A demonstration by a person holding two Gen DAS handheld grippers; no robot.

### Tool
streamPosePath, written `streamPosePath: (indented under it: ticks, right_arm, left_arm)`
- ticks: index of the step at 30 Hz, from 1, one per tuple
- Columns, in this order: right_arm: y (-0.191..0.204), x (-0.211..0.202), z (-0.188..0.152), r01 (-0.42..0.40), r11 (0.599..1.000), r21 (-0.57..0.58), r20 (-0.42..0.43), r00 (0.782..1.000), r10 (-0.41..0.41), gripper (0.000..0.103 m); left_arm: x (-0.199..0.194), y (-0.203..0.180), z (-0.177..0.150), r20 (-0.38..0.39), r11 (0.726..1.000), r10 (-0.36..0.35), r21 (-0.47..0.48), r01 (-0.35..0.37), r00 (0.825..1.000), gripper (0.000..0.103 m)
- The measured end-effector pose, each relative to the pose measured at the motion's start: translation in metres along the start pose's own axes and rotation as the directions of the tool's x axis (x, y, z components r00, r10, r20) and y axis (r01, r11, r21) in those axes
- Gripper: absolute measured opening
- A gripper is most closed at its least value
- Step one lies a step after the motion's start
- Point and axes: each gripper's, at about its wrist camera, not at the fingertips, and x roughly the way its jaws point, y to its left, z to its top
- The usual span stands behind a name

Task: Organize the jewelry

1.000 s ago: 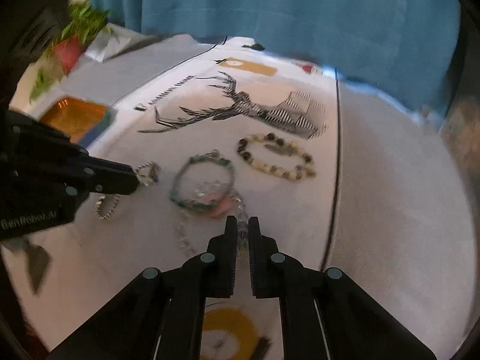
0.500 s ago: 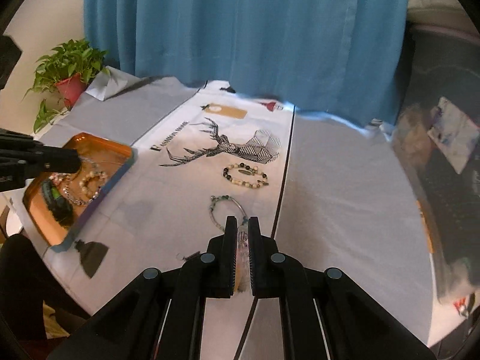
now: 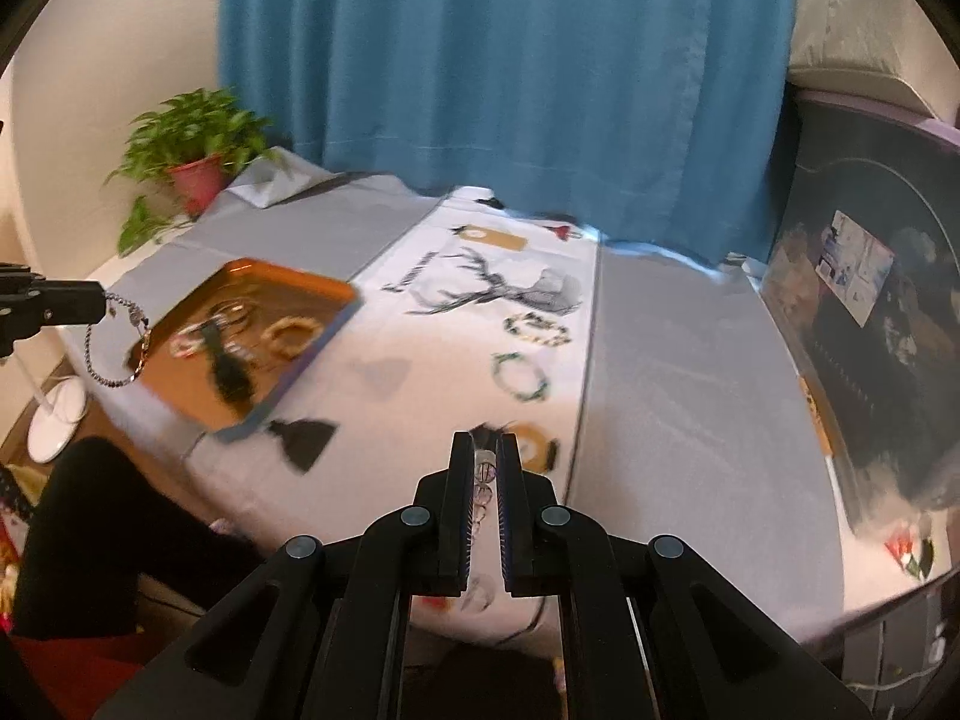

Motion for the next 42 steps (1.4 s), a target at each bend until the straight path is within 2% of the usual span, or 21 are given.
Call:
streamPosePath:
  ticks: [9,13,20,27,42]
  right_arm:
    - [0.073,-0.073,-0.038,-0.073,0.996,-0.057,0.056,0.996,0.077,0.008]
    - [0.104,-0.099,-0.054,-0.121,0.99,-0.077,0.068,0.99,0.126,0.008]
    - [0.145,-0.12,-0.077,-0.18,0.976,-0.122,0.058,0.98,0.188,0.008]
    - [0.165,-0.126,-0.086,-0.21,0.966,-0.148,0.04,0.975,0.218,0.008]
    - [0.179,-0.126,-0.079,-0.213,0.963,-0.167,0.041,0.974,0.223,0.008]
  left_arm:
    - [-0.048,0.01,-0.06,0.039,0.997,0.074,-0.039,-0.073,0.996,0.001]
    - [-0.059,0.012,-0.084,0.036,0.995,0.088,-0.053,-0.086,0.995,0.001]
    - [-0.072,0.013,-0.115,0.018,0.994,0.083,-0.077,-0.081,0.996,0.001]
    - [-0.08,0.011,-0.124,0.03,0.993,0.093,-0.079,-0.09,0.995,0.001]
    - [-0.079,0.014,-0.122,0.02,0.992,0.091,-0.089,-0.089,0.996,0.001]
